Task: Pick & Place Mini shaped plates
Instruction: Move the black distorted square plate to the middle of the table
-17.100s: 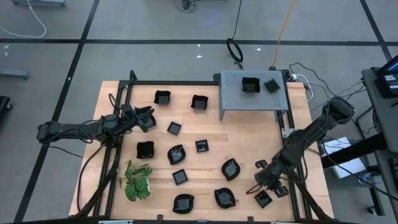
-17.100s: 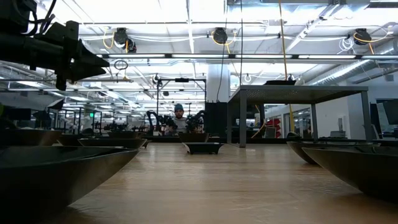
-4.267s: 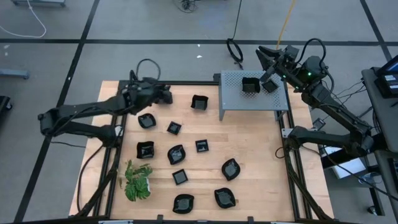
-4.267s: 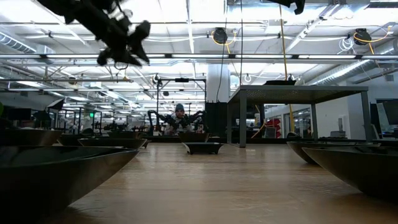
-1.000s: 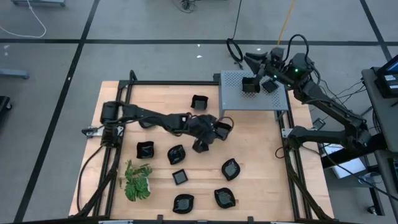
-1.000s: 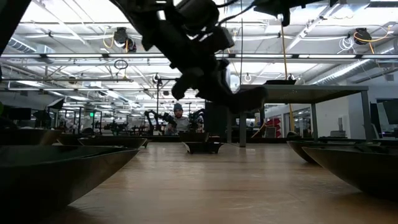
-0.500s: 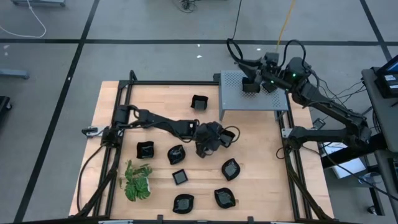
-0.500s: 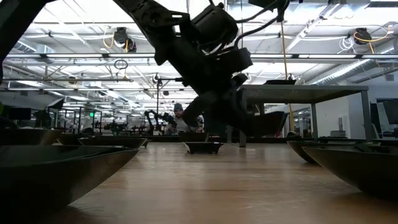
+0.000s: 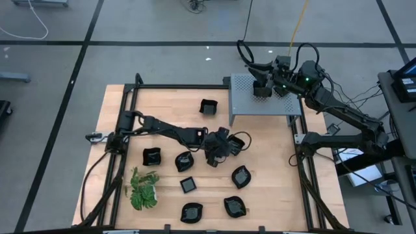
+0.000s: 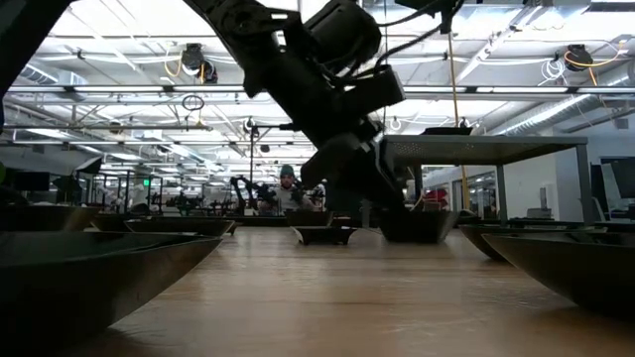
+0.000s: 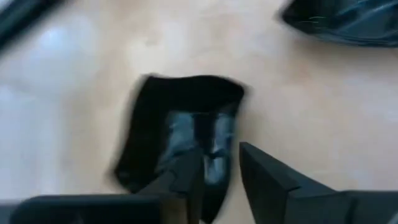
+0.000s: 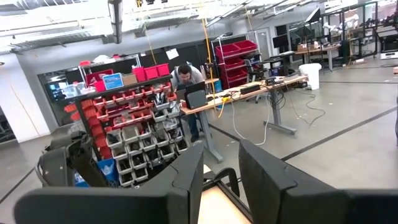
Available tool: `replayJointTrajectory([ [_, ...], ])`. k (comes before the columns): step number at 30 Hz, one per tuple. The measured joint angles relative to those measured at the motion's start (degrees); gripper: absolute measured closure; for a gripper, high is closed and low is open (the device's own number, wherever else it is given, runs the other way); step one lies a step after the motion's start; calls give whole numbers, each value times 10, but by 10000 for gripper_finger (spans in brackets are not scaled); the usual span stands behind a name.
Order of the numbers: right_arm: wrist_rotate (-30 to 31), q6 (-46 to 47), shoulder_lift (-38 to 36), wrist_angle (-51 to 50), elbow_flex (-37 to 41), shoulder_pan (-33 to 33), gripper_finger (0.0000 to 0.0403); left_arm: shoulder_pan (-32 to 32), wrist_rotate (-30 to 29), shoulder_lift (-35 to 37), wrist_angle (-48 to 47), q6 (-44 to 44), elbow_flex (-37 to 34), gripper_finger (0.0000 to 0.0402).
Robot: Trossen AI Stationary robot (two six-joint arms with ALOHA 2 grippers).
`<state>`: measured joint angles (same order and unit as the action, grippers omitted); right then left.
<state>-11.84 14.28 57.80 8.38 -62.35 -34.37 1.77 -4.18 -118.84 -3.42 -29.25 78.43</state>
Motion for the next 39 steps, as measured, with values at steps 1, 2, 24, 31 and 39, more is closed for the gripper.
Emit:
replayJointTrajectory([
  [1,0,0,0,0,0,0,314,3,-26,9,0,-4,0,282],
  [2,0,0,0,0,0,0,314,5,-56,22,-7,-9,0,275],
  [24,-4,-40,-9,-2,0,0,314,-193,-34,114,-200,156,0,256],
  [31,-3,-92,-9,-13,0,-1,314,-218,8,55,-205,73,0,256],
  [39,-2,-124,-9,-20,0,-1,314,-217,-13,10,-182,11,0,256],
])
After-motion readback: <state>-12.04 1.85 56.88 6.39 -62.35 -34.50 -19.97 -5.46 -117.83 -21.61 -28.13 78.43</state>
